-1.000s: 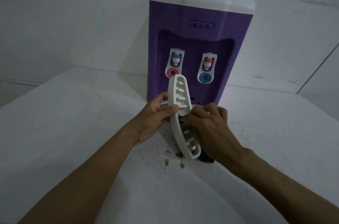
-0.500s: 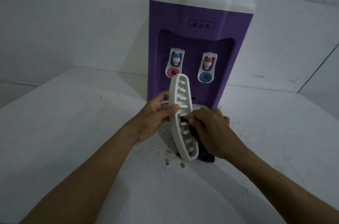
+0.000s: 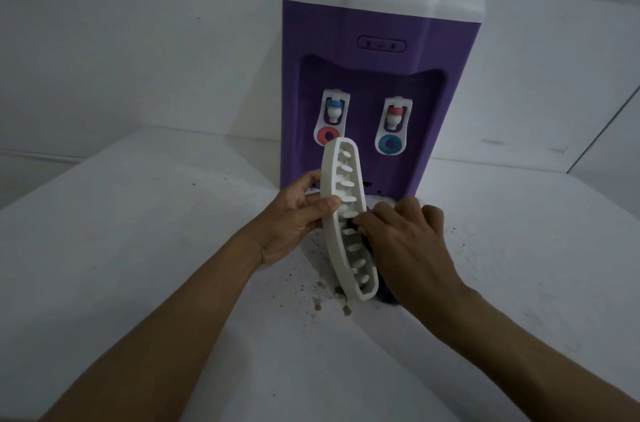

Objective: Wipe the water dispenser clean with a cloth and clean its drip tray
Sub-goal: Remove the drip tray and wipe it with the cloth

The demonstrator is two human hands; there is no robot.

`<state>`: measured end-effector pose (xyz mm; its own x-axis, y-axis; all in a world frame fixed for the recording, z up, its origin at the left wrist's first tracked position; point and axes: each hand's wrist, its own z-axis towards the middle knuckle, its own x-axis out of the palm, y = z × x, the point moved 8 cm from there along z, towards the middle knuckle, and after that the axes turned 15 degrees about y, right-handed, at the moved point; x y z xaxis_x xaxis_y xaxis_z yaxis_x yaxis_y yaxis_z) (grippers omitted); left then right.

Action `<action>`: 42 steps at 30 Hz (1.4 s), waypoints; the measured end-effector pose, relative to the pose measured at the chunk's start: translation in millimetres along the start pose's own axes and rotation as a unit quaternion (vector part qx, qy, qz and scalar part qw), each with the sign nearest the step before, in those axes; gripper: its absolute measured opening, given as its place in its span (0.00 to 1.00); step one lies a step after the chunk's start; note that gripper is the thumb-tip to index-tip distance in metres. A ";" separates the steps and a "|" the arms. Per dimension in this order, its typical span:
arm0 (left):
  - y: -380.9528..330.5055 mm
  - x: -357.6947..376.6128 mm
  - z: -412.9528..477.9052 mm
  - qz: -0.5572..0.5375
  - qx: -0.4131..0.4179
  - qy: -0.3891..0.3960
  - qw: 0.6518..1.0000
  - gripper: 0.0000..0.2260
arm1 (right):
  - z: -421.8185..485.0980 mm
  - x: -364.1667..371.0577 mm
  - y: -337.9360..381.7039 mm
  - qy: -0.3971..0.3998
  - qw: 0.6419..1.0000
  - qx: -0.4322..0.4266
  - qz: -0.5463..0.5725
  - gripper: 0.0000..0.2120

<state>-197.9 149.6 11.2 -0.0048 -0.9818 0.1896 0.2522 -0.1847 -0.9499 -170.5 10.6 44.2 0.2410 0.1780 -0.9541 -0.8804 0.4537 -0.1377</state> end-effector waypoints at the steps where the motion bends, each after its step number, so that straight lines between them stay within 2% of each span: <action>1: 0.1 0.3 0.6 0.000 0.001 0.001 1.000 0.20 | -1.5 -0.6 1.8 -0.015 1.000 -0.005 0.011 0.22; 4: 1.6 0.1 1.5 -0.009 0.002 -0.001 1.000 0.20 | 0.5 -0.9 9.6 -0.041 0.994 -0.061 0.075 0.19; 6: 2.1 -0.8 1.3 -0.009 0.000 -0.002 1.000 0.20 | 2.7 2.2 11.7 -0.037 0.995 -0.078 0.058 0.22; 10: 1.5 -1.0 0.6 -0.008 -0.004 0.004 1.000 0.19 | 0.9 -2.4 0.5 -0.042 0.998 -0.056 0.005 0.24; 14: 0.3 -2.0 -0.5 -0.019 0.005 0.005 1.000 0.20 | -9.2 -0.6 -5.3 -0.095 0.991 -0.050 0.083 0.14; 19: 2.7 -1.1 -0.1 -0.033 0.004 -0.003 0.999 0.19 | -24.3 12.9 -8.7 -0.128 0.978 -0.052 0.154 0.13; 22: 3.1 -2.2 0.6 -0.036 -0.001 -0.006 0.999 0.17 | -24.7 16.6 -4.2 -0.112 0.981 -0.076 0.135 0.17; 27: 3.7 -2.8 1.5 -0.039 -0.005 -0.004 0.999 0.15 | -11.8 15.0 6.4 -0.042 0.993 -0.104 0.038 0.29; 34: 4.4 -3.6 4.5 -0.037 -0.014 0.004 0.999 0.20 | -3.4 5.6 8.6 0.002 0.988 -0.117 -0.105 0.28; 37: 3.7 -3.1 5.5 -0.038 -0.015 0.010 0.999 0.21 | -6.8 4.6 0.1 0.001 0.990 -0.099 -0.097 0.26; 42: 5.1 -0.4 8.3 -0.034 -0.014 0.012 0.999 0.22 | -12.3 3.9 11.7 -0.057 0.990 -0.126 -0.025 0.25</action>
<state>-188.6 149.5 8.3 -0.0439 -0.9678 0.2479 0.2239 -0.2514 -0.9416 -184.9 5.8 35.6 0.3196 0.2643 -0.9100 -0.9364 0.2351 -0.2606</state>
